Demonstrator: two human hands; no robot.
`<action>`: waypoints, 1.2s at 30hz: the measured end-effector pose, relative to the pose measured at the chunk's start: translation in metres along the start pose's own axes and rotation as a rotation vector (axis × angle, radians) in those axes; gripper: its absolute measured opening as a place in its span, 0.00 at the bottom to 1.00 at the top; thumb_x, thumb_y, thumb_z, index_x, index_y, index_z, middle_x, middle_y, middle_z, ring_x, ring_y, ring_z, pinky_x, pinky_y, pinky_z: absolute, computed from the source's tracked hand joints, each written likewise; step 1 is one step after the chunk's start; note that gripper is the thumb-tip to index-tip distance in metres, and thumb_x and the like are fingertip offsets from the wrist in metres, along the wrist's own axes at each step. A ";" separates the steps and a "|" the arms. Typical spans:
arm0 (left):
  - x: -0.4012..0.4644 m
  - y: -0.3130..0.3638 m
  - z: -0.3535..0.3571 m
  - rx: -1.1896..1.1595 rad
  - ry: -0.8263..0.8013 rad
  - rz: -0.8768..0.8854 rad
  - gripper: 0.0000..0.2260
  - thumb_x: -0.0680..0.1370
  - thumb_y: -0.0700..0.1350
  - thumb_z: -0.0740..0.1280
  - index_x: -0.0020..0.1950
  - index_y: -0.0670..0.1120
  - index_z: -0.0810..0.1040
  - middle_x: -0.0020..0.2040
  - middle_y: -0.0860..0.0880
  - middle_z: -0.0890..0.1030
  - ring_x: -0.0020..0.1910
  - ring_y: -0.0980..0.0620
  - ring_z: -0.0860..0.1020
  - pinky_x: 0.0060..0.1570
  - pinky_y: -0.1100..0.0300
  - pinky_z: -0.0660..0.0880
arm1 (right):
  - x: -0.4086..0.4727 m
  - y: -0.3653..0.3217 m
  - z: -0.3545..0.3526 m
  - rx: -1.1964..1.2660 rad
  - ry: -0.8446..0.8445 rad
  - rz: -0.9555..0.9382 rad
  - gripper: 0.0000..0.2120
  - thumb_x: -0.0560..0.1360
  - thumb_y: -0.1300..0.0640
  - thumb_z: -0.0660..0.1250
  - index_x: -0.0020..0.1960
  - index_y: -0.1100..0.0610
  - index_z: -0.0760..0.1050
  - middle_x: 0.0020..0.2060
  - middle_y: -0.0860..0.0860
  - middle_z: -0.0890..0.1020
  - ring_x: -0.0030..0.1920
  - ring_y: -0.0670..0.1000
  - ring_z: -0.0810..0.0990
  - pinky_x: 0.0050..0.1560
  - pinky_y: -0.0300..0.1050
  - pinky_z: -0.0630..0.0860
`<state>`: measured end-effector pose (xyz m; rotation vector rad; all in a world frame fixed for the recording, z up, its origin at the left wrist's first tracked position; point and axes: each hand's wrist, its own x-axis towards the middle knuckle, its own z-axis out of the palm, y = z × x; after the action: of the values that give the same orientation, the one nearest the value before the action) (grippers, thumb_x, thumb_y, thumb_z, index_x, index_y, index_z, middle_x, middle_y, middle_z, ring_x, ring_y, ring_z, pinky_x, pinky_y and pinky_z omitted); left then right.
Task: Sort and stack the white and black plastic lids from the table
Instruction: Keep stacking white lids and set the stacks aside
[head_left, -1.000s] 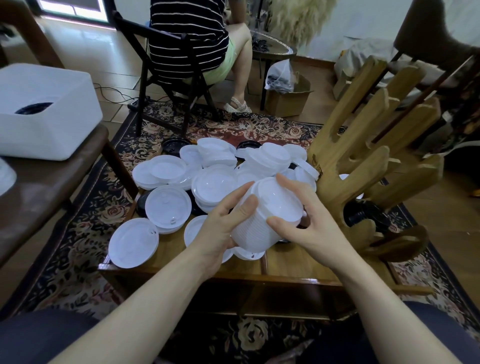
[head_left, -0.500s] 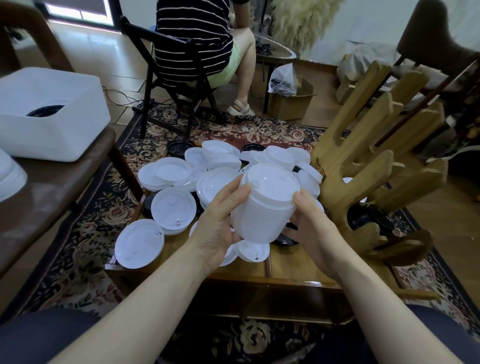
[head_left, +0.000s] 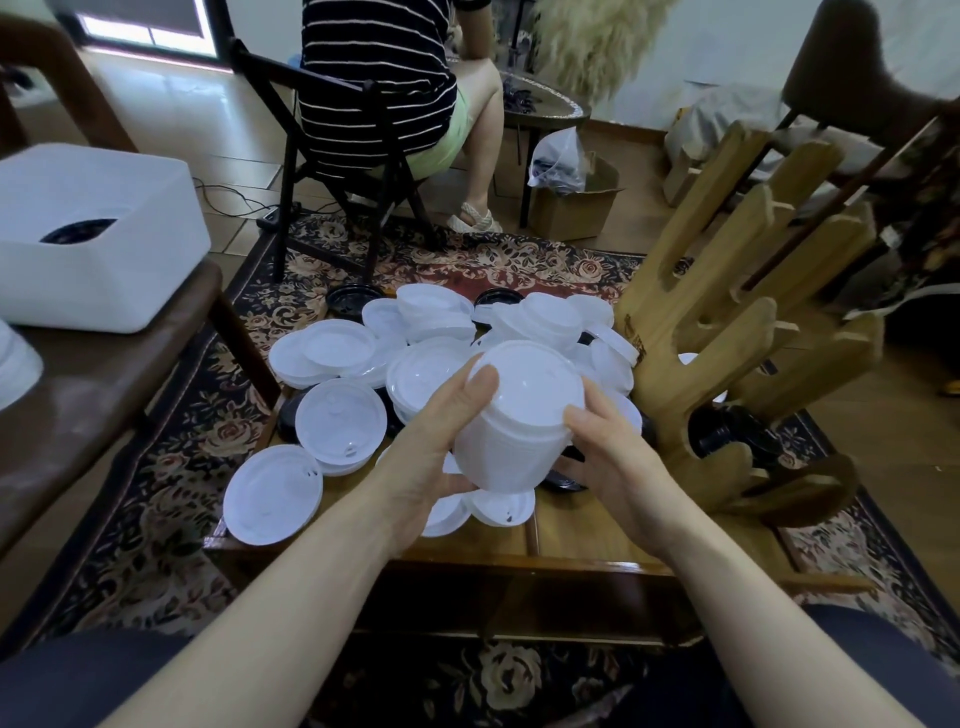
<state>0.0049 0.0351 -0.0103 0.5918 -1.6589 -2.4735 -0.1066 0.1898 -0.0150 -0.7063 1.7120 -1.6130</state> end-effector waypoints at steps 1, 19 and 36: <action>0.000 -0.001 0.001 -0.004 0.029 0.008 0.27 0.68 0.65 0.69 0.67 0.65 0.76 0.65 0.60 0.80 0.67 0.55 0.75 0.62 0.44 0.77 | 0.000 0.001 0.001 -0.002 -0.013 0.001 0.26 0.73 0.45 0.65 0.71 0.43 0.69 0.66 0.41 0.77 0.66 0.45 0.75 0.65 0.52 0.73; 0.003 -0.002 -0.004 0.047 0.042 0.035 0.25 0.64 0.62 0.74 0.61 0.66 0.80 0.61 0.61 0.82 0.67 0.54 0.75 0.63 0.46 0.75 | 0.003 0.000 -0.003 -0.004 -0.065 0.027 0.26 0.73 0.49 0.64 0.71 0.41 0.69 0.64 0.41 0.78 0.64 0.46 0.77 0.58 0.48 0.76; 0.008 -0.003 -0.004 -0.165 0.305 -0.062 0.22 0.61 0.52 0.70 0.55 0.60 0.85 0.59 0.54 0.82 0.60 0.50 0.77 0.50 0.49 0.74 | 0.054 0.009 -0.059 -0.662 0.407 -0.057 0.21 0.77 0.52 0.70 0.69 0.50 0.72 0.66 0.45 0.75 0.69 0.46 0.70 0.70 0.53 0.69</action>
<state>-0.0003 0.0309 -0.0167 0.9541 -1.3296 -2.3829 -0.1857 0.1854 -0.0297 -0.7627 2.5967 -1.2694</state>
